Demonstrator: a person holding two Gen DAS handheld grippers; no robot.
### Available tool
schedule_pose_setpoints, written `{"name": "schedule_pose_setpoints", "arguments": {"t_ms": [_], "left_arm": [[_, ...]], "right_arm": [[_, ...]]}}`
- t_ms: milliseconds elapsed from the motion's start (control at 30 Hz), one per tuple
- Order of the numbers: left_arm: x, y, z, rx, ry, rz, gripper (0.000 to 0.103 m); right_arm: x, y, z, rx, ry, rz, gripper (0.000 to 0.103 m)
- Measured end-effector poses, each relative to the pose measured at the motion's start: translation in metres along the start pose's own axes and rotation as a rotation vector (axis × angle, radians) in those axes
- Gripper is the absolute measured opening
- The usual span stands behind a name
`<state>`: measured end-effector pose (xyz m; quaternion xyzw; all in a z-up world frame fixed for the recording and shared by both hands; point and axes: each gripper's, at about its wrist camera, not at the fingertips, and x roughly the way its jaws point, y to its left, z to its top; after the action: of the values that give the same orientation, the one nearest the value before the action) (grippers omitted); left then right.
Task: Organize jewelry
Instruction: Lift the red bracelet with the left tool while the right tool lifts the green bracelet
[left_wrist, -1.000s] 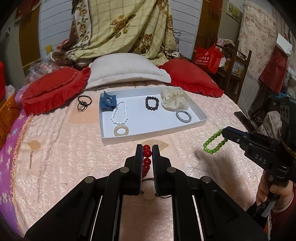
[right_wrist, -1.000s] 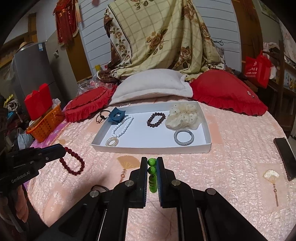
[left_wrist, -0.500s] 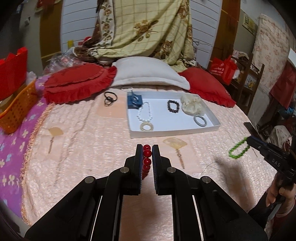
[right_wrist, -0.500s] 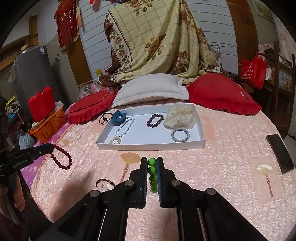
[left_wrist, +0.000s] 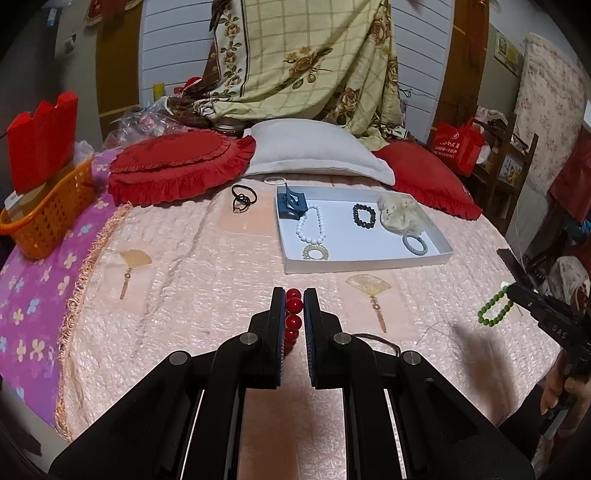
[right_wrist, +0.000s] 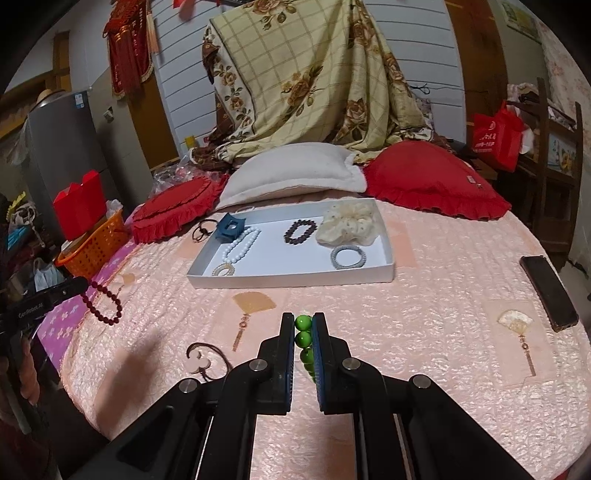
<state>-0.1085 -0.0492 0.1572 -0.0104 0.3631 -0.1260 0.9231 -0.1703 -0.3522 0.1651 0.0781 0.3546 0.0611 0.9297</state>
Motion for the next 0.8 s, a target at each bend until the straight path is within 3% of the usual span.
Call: {"name": "schedule_pose_setpoints", "arguments": {"t_ms": [500, 800], "left_arm": [[0.013, -0.063, -0.027, 0.111, 0.055, -0.107, 0.008], [0.011, -0.070, -0.037, 0.136, 0.056, -0.093, 0.008]], "right_arm": [[0.003, 0.019, 0.002, -0.032, 0.008, 0.003, 0.009], [0.009, 0.029, 0.000, -0.049, 0.025, 0.025, 0.009]]}}
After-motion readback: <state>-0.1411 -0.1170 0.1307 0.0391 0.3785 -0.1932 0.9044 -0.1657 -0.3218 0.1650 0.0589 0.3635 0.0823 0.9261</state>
